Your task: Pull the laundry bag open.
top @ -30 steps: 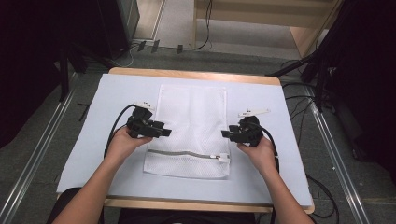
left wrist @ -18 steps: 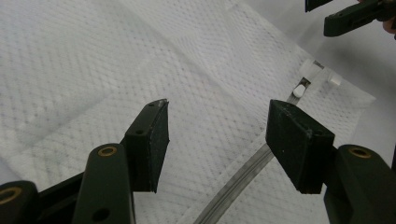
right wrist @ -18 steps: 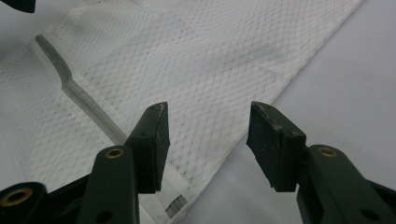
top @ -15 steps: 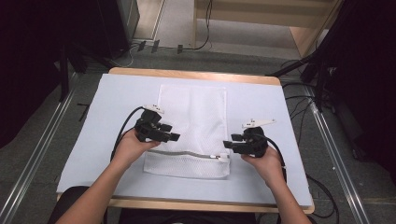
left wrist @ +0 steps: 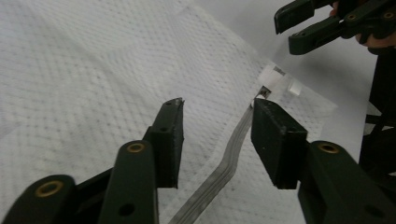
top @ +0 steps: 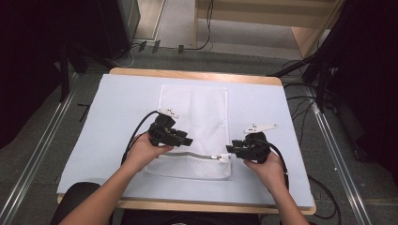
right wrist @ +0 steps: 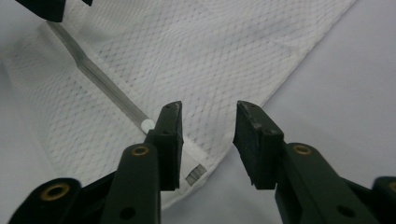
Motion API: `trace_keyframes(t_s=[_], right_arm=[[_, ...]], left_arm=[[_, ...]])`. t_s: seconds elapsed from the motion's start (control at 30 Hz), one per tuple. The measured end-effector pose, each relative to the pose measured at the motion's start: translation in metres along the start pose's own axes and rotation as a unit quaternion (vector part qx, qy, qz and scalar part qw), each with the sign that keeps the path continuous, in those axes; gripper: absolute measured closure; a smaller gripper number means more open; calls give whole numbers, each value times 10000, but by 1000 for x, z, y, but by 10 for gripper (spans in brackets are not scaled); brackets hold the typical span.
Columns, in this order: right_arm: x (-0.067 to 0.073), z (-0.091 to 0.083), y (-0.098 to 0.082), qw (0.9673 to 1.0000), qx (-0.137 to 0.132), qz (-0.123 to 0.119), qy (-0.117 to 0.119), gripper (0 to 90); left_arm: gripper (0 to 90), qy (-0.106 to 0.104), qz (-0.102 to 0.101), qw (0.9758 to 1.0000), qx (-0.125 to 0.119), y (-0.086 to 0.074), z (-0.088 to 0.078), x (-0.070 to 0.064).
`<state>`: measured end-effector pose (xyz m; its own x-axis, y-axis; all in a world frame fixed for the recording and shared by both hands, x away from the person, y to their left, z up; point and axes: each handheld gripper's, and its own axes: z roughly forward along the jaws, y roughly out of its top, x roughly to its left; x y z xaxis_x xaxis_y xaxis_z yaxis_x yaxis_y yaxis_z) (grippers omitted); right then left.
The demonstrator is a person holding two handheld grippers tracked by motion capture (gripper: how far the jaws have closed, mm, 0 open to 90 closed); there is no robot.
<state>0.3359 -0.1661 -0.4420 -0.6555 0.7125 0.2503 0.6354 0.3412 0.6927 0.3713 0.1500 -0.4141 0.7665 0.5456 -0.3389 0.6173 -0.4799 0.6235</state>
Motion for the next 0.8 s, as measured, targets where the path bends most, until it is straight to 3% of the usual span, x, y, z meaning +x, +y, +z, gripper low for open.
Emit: trace_keyframes(t_s=[0.3, 0.57, 0.8], right_arm=[[5, 8, -6, 9997, 196, -108, 101, 723], [5, 15, -12, 9988, 414, -177, 192, 877], [9, 22, -15, 9972, 635, -331, 212, 900]], left_arm=[[659, -85, 222, 9995, 198, 5, 18, -11], [673, -135, 270, 9993, 230, 7, 32, -17], [696, -254, 289, 9986, 357, 7, 48, -24]])
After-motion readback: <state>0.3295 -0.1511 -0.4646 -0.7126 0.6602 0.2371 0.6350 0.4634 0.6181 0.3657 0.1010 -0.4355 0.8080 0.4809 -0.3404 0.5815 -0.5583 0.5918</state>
